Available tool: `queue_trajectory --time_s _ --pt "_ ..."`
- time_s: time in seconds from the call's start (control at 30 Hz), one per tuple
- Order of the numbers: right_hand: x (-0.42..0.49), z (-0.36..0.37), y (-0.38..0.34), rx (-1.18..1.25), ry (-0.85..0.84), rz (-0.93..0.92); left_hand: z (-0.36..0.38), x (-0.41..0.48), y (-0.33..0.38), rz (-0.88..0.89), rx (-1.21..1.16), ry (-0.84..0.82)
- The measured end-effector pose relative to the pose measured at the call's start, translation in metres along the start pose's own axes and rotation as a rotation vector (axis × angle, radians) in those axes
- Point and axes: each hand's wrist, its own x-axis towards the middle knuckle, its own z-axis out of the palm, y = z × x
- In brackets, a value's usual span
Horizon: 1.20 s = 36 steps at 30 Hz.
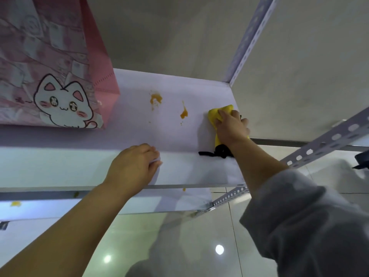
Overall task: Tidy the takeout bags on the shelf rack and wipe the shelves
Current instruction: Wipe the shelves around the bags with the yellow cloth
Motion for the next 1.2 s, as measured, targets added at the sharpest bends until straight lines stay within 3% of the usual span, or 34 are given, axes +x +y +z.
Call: queue_trajectory --time_s 0.07,0.23,0.3,0.43,0.5,0.57,0.73,0.93,1.03,1.2 --pt "-0.007 0.003 -0.004 -0.025 -0.013 -0.086 0.001 0.001 0.001 -0.018 -0.005 0.000" --pt "-0.065 0.025 0.012 -0.040 0.033 -0.501 0.003 -0.003 0.003 -0.064 -0.049 -0.003" --pt "-0.061 0.023 0.024 -0.047 0.040 -0.470 0.004 -0.003 0.002 -0.080 -0.061 -0.021" --pt "-0.012 0.009 0.023 -0.061 0.028 -0.088 0.004 -0.002 0.002 -0.101 -0.064 -0.042" --pt "-0.008 0.014 0.008 -0.070 0.032 -0.005 0.006 -0.003 0.002 -0.119 -0.079 -0.038" --pt "-0.023 0.019 -0.005 -0.096 0.020 -0.063 0.007 -0.004 0.004 -0.136 -0.093 -0.038" --pt "-0.087 0.022 0.010 -0.145 -0.031 -0.481 0.002 -0.004 0.005 -0.168 -0.094 -0.115" --pt "-0.107 0.016 0.007 -0.160 -0.071 -0.318 -0.007 0.001 0.003 -0.179 -0.051 -0.285" --pt "-0.128 0.023 -0.010 -0.134 -0.105 -0.226 -0.013 0.002 -0.002 -0.238 -0.038 -0.277" --pt "-0.146 0.035 -0.028 -0.140 -0.082 -0.517 -0.019 -0.011 -0.019 -0.259 0.038 -0.294"
